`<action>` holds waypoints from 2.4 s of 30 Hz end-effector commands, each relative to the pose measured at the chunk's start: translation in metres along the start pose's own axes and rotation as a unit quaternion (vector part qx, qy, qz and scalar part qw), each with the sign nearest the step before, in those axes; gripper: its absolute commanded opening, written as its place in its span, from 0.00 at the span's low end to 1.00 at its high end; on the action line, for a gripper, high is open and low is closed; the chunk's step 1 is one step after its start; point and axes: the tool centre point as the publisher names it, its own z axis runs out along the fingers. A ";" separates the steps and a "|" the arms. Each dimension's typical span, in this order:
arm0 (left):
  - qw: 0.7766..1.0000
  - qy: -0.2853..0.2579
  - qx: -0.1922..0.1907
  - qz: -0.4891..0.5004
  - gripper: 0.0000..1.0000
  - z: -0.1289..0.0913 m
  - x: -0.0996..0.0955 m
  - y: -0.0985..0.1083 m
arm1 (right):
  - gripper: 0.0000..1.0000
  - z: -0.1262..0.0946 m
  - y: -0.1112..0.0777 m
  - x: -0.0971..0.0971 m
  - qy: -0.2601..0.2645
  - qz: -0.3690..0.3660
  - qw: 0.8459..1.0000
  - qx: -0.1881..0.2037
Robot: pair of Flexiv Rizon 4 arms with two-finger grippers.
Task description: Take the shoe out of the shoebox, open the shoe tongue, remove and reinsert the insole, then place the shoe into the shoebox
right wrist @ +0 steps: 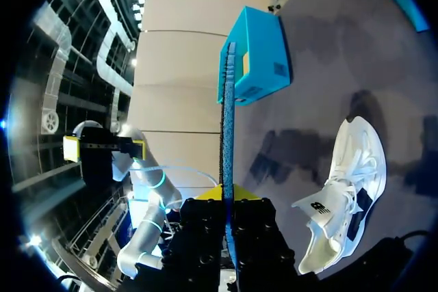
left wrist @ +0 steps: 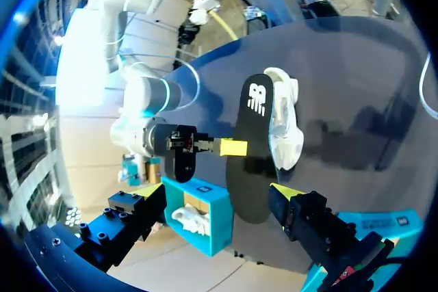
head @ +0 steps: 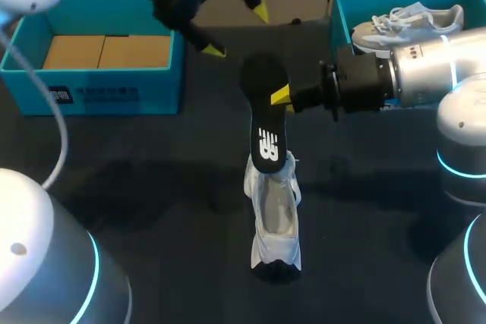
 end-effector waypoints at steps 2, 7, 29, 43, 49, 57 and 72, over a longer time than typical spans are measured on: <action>0.986 -0.163 -0.032 -0.012 1.00 -0.010 0.022 -0.009 | 0.00 0.002 0.000 0.000 -0.001 0.000 1.000 -0.001; 0.981 -0.191 -0.029 -0.015 1.00 -0.014 0.032 -0.014 | 0.00 0.002 0.000 0.000 -0.001 0.000 1.000 -0.001; 0.971 -0.239 -0.008 -0.019 1.00 -0.015 0.052 -0.013 | 0.00 0.002 0.000 0.000 -0.001 0.000 1.000 -0.001; 0.955 -0.297 0.020 -0.009 1.00 0.025 0.079 -0.001 | 0.00 0.002 0.000 0.000 -0.001 0.000 1.000 -0.001; 0.947 -0.317 0.026 -0.037 1.00 0.036 0.085 -0.002 | 0.00 0.002 0.000 0.000 -0.001 0.000 1.000 -0.001; 0.947 -0.317 0.026 -0.037 1.00 0.036 0.085 -0.002 | 0.00 0.002 0.000 0.000 -0.001 0.000 1.000 -0.001; 0.929 -0.364 -0.009 -0.067 1.00 0.067 0.083 0.000 | 0.00 0.002 0.000 0.000 -0.001 0.000 1.000 -0.001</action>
